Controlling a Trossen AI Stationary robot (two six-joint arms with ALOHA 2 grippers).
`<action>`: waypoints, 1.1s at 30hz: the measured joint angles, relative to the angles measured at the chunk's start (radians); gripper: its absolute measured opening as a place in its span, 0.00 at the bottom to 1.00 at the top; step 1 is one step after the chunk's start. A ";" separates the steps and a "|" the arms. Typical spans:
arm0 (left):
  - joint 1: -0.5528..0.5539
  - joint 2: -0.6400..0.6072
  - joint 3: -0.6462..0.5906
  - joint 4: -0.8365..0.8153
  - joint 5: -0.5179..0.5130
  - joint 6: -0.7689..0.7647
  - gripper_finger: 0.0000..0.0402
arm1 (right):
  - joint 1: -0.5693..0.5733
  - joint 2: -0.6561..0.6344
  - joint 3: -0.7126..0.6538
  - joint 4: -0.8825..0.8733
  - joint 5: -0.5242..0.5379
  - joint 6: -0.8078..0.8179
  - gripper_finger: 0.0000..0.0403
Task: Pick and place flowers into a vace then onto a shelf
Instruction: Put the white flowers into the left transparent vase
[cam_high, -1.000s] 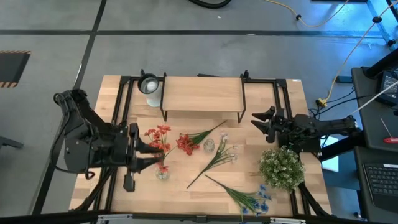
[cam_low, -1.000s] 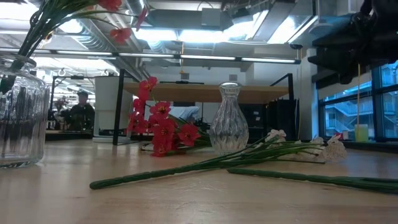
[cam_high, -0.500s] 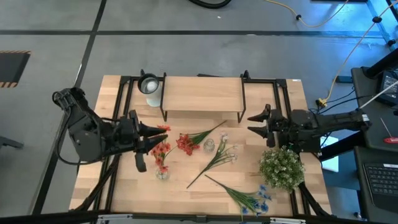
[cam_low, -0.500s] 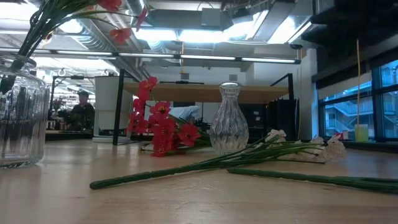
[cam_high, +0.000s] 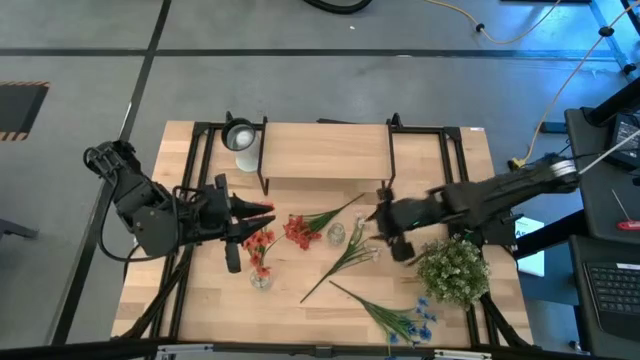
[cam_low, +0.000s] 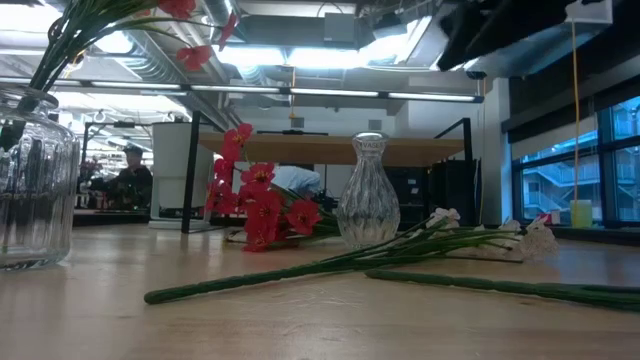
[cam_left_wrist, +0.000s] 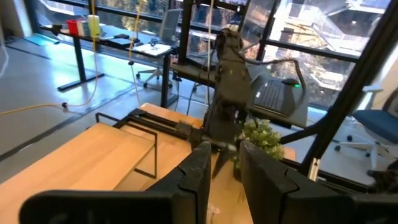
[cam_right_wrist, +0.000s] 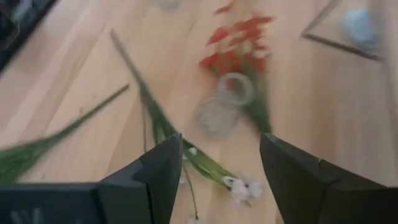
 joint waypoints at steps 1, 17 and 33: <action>0.003 0.000 0.000 0.000 0.011 0.000 0.20 | 0.007 0.046 0.024 -0.008 -0.015 -0.019 0.54; 0.028 0.001 0.000 -0.153 0.073 -0.160 0.19 | 0.057 0.556 0.201 -0.018 -0.061 -0.164 0.54; 0.028 0.001 0.000 -0.151 0.098 -0.164 0.19 | 0.057 0.700 0.212 -0.019 -0.067 -0.130 0.49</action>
